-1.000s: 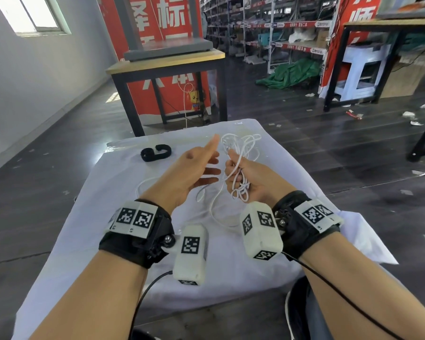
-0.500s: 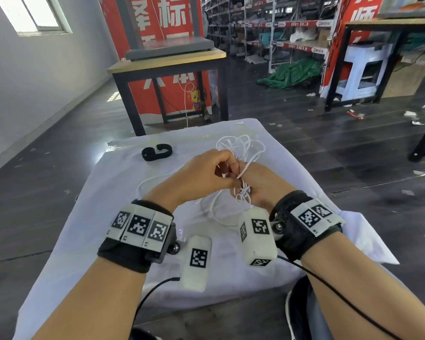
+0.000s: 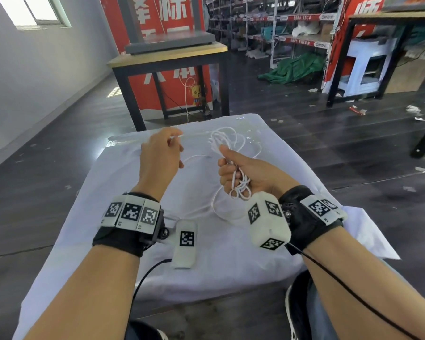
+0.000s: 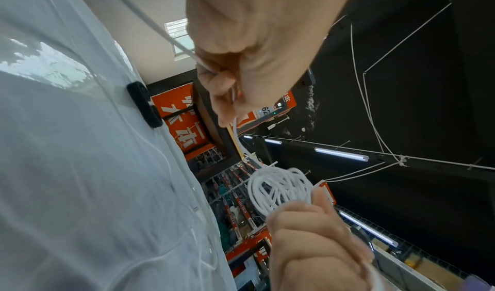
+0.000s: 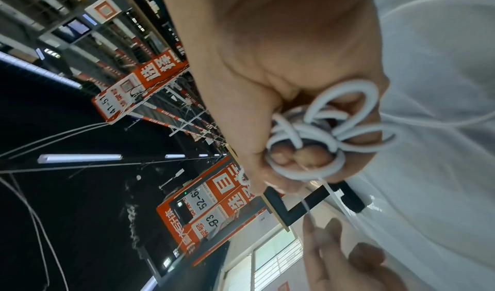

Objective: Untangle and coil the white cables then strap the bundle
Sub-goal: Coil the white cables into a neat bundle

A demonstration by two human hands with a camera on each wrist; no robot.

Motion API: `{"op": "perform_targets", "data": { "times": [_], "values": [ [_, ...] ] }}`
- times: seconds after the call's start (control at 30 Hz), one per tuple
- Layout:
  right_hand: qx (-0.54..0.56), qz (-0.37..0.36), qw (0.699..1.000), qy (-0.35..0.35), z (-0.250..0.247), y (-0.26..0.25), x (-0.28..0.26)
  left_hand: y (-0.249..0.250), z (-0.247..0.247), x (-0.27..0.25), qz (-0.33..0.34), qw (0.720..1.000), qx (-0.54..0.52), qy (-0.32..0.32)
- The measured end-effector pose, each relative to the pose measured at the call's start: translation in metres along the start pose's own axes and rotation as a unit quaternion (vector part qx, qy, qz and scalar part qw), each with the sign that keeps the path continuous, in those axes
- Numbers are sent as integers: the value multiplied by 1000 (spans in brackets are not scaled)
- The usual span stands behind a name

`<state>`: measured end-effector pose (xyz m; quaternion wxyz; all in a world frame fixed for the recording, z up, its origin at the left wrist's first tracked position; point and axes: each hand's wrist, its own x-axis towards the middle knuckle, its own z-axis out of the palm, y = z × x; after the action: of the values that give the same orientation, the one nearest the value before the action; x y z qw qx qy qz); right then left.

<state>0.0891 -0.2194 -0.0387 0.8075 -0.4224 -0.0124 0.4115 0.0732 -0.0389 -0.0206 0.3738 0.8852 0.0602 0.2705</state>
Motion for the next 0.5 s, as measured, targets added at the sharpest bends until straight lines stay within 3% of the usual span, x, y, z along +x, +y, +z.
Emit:
{"op": "perform_targets", "data": {
  "times": [0.1, 0.3, 0.5],
  "values": [
    [79, -23, 997, -7, -3, -5, 1, -6, -1, -1, -9, 999, 19, -48],
    [163, -109, 971, 138, -11, -6, 7, 13, 9, -14, 5, 988, -42, -151],
    [217, -166, 943, 189, -10, -4, 8, 27, 8, -20, 20, 968, -48, -245]
  ]
}}
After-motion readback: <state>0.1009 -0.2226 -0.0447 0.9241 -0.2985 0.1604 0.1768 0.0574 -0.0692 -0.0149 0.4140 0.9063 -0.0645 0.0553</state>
